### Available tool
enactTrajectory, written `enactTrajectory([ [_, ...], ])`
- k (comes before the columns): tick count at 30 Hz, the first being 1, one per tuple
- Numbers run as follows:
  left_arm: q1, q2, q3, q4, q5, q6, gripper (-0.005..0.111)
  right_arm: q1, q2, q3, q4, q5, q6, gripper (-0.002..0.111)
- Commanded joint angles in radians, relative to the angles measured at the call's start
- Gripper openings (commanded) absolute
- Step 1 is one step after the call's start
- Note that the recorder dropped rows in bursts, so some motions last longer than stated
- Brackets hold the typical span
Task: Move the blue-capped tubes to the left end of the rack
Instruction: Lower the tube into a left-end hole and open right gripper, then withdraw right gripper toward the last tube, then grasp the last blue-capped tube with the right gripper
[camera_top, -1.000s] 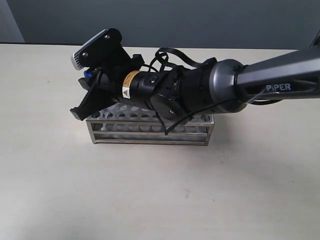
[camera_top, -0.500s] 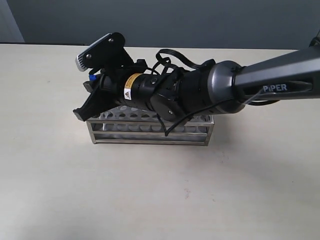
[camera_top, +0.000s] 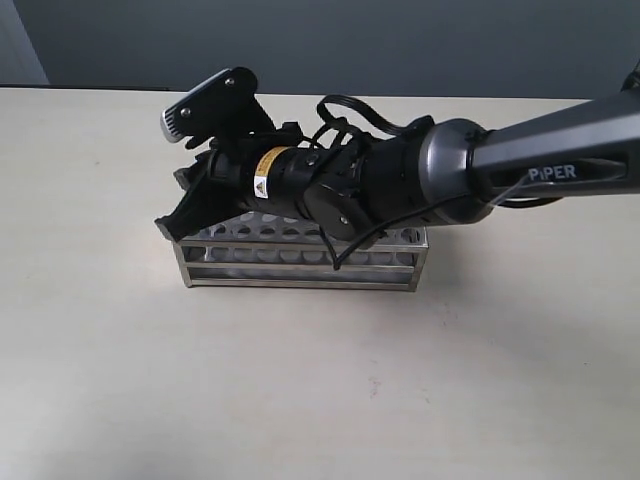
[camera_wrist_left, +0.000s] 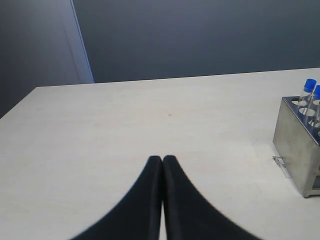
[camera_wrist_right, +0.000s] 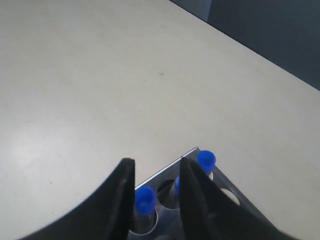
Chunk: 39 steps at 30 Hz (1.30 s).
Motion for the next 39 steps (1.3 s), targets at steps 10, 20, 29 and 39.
enactTrajectory([
  [10,-0.006,-0.004,0.005,0.0,-0.014,-0.004,0.0,-0.136,-0.303,0.017,0.034,0.049,-0.004,0.031],
  [20,-0.006,-0.004,0.005,0.0,-0.014,-0.004,0.0,-0.218,-0.449,0.258,0.07,-0.006,-0.004,0.031],
  [29,-0.006,-0.004,0.005,0.0,-0.014,-0.004,0.0,-0.222,-0.458,0.477,0.111,-0.177,-0.004,0.032],
  [39,-0.006,-0.004,0.005,0.0,-0.014,-0.004,0.0,-0.222,-0.409,0.468,0.104,-0.156,-0.004,0.057],
])
